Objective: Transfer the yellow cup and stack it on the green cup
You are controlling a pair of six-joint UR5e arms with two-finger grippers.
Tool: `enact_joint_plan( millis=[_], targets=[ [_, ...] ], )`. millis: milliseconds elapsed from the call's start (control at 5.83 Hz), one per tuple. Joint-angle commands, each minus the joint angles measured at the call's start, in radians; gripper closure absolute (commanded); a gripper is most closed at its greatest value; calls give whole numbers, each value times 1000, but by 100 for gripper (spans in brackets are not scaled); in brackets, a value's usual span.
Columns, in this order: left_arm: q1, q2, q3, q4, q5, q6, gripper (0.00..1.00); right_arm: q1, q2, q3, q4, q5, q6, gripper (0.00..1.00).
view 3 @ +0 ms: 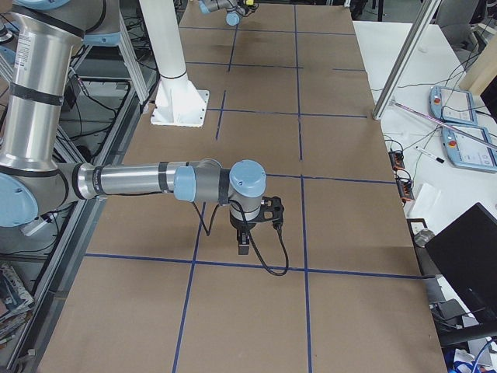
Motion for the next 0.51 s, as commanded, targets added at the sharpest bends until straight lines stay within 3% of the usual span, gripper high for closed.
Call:
enact_joint_plan(
  millis=[0,171,343],
  targets=[
    [-247,-50,116,-330,133,379,48,0,0,-14,0,0,0,0],
    [-363,-91,194,-560,133,619,48,0,0,-16,0,0,0,0],
    [-489,-146,306,-869,124,931,48,0,0,-16,0,2,2,0]
  ],
)
